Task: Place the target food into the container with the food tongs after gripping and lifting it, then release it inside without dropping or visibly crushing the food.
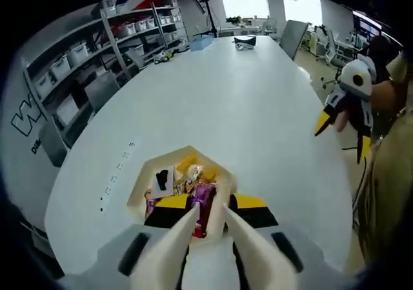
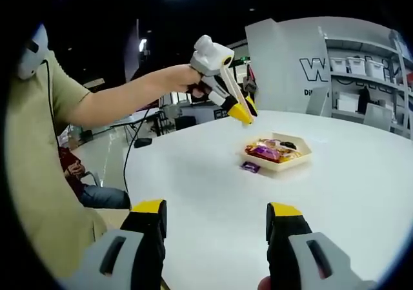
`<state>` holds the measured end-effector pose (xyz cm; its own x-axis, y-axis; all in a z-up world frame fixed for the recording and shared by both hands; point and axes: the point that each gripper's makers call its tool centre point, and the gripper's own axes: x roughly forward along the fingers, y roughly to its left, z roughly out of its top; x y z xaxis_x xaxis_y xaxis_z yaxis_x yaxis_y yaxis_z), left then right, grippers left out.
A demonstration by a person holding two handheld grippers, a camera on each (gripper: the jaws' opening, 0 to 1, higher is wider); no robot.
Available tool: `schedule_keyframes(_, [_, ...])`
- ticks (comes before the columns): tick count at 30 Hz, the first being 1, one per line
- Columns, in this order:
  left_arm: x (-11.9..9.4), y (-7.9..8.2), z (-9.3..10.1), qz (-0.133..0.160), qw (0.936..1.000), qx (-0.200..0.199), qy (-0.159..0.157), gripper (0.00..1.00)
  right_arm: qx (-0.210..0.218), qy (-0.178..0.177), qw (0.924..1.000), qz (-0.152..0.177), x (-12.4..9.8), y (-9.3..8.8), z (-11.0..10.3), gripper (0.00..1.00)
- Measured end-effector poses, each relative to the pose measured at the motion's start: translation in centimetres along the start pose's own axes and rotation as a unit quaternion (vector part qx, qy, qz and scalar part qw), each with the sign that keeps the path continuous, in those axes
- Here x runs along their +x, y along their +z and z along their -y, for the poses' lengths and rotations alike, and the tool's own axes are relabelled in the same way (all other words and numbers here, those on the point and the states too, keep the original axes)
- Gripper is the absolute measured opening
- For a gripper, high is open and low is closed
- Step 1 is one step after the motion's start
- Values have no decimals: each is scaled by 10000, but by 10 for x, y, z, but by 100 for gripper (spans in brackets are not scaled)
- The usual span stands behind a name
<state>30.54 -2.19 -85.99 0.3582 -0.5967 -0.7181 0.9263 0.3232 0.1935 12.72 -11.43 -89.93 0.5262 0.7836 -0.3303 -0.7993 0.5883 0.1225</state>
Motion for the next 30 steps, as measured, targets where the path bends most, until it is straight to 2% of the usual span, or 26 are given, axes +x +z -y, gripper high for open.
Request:
schedule_keyframes(9, [5,-10,18,15,10000,81,-38,22,11,15,10000,-18,1,-2,0,60])
schedule_keyframes(18, [20,-20,37,68,9998,8,-173,22,23,27,10000,-30,2,-4,-1,60])
schedule_keyframes(30, [43,-26,44,46,9995,38,-304,22,50,17,10000,-40,2,-6,0,60])
